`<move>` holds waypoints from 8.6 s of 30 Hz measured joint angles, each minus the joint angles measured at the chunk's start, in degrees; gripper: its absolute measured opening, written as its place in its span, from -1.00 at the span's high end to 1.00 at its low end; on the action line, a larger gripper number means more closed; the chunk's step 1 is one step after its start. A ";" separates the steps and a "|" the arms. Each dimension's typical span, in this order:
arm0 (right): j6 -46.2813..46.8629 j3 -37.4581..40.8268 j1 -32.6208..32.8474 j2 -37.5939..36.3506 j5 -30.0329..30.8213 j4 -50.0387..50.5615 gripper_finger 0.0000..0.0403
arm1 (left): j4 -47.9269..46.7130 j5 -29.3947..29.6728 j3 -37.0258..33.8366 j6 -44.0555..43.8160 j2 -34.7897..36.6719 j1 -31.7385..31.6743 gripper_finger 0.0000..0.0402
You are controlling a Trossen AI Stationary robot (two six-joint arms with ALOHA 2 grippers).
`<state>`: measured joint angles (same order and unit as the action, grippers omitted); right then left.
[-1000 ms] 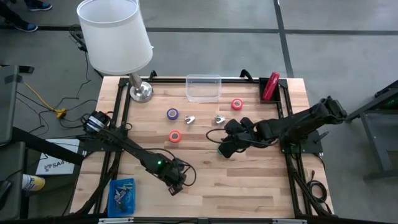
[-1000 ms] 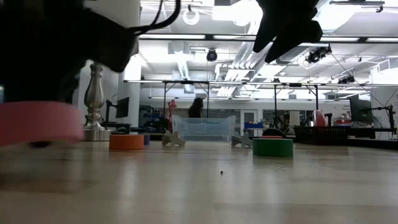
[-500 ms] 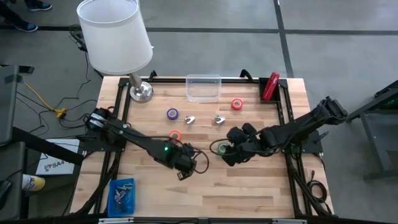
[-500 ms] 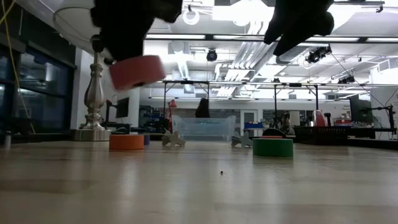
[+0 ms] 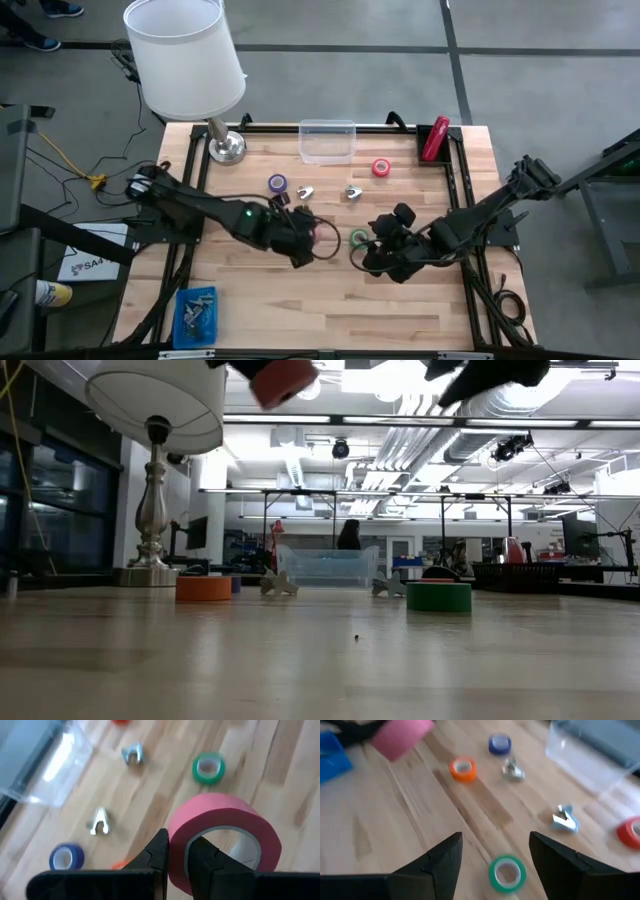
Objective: Pick and place Stapler, Stapler remover, tape
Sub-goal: Put the pink tape into the transparent bin, then put the green tape into the transparent bin
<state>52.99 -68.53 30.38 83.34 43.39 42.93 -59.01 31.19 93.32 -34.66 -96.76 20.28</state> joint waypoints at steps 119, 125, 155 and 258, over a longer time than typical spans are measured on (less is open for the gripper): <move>-8.67 -0.04 -49.87 13.77 -31.85 -47.52 0.82 | -17.97 21.05 -0.02 25.95 21.43 -6.82 0.05; 2.07 0.00 -53.66 19.53 -31.89 -46.67 0.79 | -20.98 23.55 0.00 25.93 22.81 -7.90 0.05; 7.15 0.00 -60.26 20.45 -34.43 -41.48 0.44 | 0.91 1.98 -16.60 40.05 42.50 -30.40 0.05; -33.57 0.00 -19.28 24.12 -41.44 -3.29 -0.22 | 1.09 -14.17 -20.04 27.28 43.74 -36.77 0.05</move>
<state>19.41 -68.53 11.09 107.46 1.95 39.64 -57.93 17.03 73.28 -7.38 -53.01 -16.49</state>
